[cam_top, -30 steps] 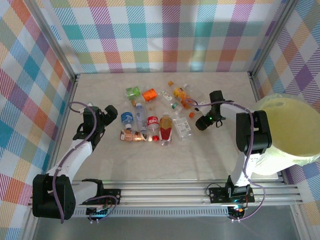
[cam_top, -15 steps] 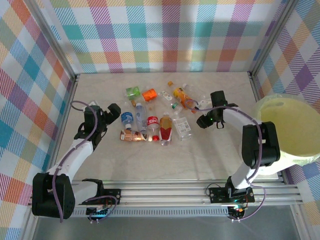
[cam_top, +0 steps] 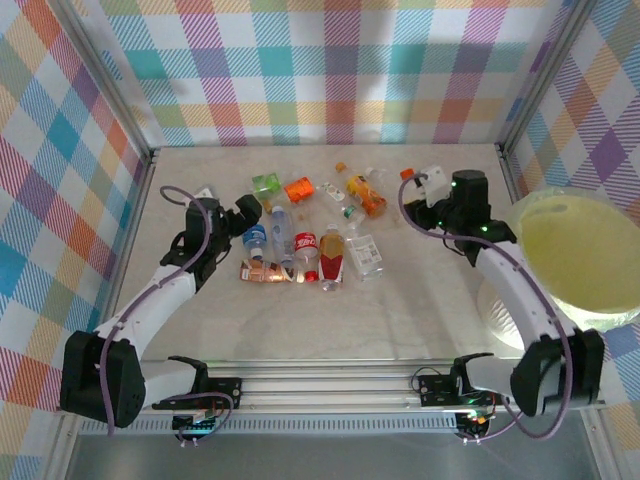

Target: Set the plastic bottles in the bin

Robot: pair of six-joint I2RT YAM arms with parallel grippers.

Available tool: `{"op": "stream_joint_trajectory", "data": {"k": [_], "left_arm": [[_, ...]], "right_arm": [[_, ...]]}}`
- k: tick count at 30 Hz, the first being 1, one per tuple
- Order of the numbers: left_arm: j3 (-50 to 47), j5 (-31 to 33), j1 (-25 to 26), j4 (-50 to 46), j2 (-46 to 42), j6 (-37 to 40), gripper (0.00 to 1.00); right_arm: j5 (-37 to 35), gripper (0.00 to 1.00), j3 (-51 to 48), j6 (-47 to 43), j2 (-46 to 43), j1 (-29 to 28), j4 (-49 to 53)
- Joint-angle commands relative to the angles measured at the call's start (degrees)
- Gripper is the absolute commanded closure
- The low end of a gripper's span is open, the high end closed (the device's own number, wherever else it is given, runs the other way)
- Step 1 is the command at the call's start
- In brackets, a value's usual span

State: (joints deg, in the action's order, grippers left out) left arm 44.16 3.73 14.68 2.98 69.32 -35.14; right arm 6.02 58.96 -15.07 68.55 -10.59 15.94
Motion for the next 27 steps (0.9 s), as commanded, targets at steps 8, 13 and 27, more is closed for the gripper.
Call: {"op": "stream_joint_trajectory", "data": {"k": [8, 13, 27], "left_arm": [[4.74, 1.82, 1.71, -0.31, 5.68, -0.84, 0.0], [7.36, 1.88, 2.44, -1.94, 7.55, -0.85, 0.0], [9.47, 2.52, 3.23, -3.89, 8.72, -1.44, 0.0]], "right_arm": [[-30.23, 0.64, 9.67, 2.33, -11.83, -0.22, 4.66], [-39.8, 0.63, 9.77, -1.5, -14.08, 0.4, 1.0], [-38.12, 0.65, 10.27, 12.47, -16.01, 25.38, 6.24]]}}
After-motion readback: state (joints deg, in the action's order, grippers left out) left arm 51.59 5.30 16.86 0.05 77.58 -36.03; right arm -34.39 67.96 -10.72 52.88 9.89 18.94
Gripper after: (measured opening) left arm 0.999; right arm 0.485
